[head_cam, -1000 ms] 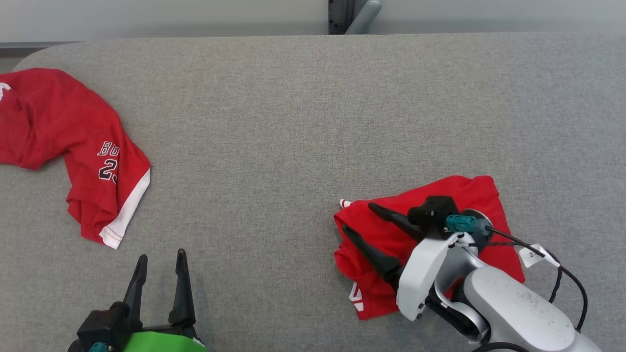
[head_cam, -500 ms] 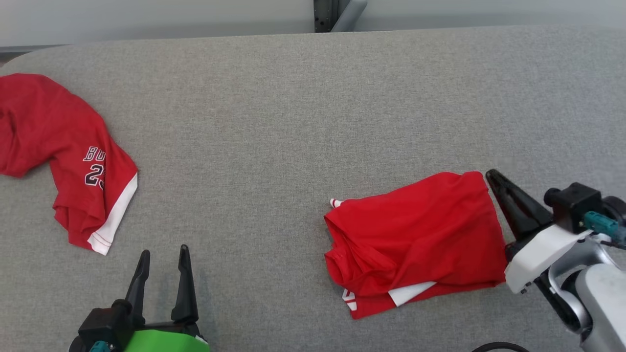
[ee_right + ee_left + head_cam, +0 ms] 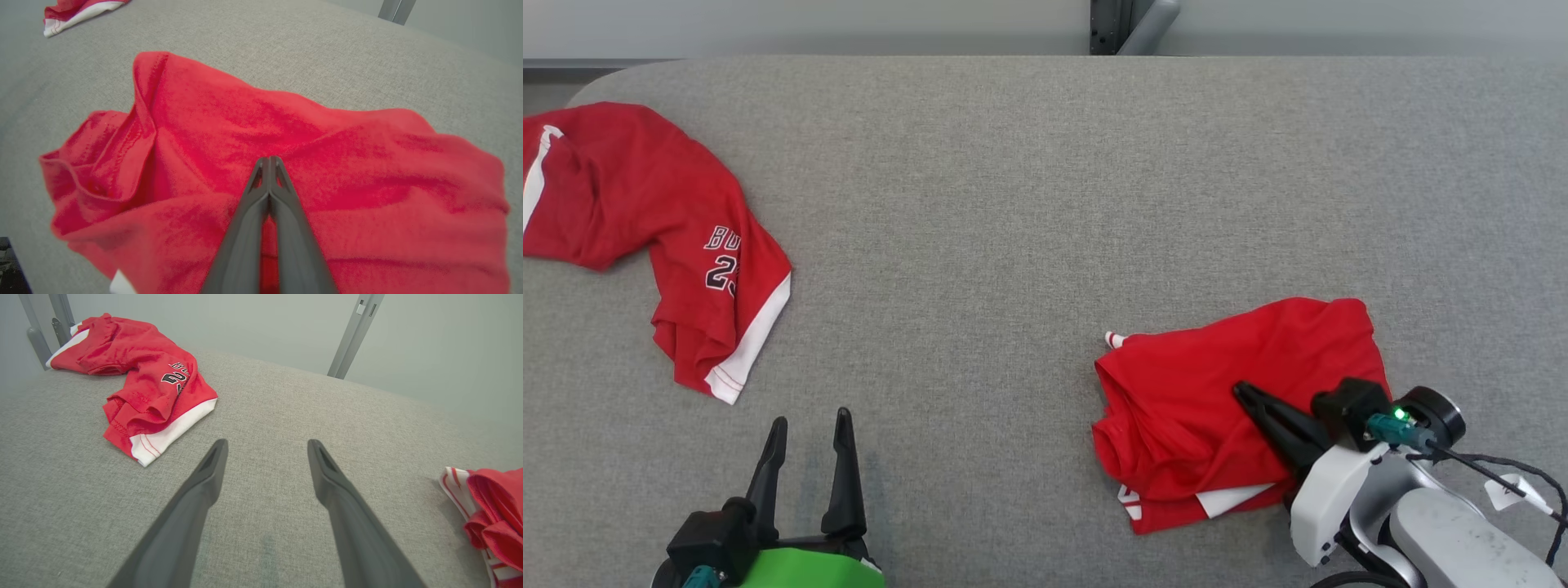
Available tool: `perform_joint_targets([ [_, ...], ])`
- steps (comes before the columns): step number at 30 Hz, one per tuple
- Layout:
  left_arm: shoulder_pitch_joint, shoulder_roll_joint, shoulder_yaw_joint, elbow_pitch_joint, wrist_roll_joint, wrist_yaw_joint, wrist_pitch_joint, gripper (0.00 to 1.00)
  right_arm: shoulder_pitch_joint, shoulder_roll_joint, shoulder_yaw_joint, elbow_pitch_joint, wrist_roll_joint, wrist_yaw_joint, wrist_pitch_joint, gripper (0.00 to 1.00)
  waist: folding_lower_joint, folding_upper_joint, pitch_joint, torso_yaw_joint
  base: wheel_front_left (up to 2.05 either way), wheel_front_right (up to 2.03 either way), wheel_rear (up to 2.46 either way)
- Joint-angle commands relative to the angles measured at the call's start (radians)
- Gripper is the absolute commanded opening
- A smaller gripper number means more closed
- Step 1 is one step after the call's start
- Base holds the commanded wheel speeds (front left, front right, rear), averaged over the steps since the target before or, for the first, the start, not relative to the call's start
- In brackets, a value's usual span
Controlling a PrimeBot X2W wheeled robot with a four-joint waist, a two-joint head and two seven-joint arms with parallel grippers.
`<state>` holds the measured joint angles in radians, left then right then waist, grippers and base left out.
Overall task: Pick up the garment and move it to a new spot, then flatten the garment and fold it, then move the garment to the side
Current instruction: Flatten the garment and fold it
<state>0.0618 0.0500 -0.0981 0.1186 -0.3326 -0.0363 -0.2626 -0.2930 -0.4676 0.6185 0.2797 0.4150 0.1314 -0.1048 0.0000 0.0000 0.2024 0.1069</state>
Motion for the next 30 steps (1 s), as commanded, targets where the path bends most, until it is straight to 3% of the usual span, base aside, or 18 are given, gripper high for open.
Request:
perform_joint_targets([
  [1, 0.001, 0.001, -0.001, -0.001, -0.005, 0.001, -0.003, 1.0, -0.009, 0.002, 0.008, 0.007, 0.006, -0.002, -0.007, 0.0, 0.0, 0.0, 0.003, 0.004, 0.0, 0.0, 0.0],
  [12, 0.001, 0.002, 0.008, 0.002, 0.003, -0.003, -0.003, 1.0, 0.009, 0.06, 0.169, 0.089, -0.006, -0.001, -0.093, 0.0, 0.0, 0.0, -0.002, 0.022, 0.0, 0.0, 0.0],
  [30, -0.009, 0.002, -0.015, 0.014, -0.007, 0.001, -0.003, 1.0, -0.135, 0.272, 0.285, 0.278, 0.012, -0.001, -0.16, 0.0, 0.0, 0.0, 0.01, 0.039, 0.0, 0.0, 0.0],
])
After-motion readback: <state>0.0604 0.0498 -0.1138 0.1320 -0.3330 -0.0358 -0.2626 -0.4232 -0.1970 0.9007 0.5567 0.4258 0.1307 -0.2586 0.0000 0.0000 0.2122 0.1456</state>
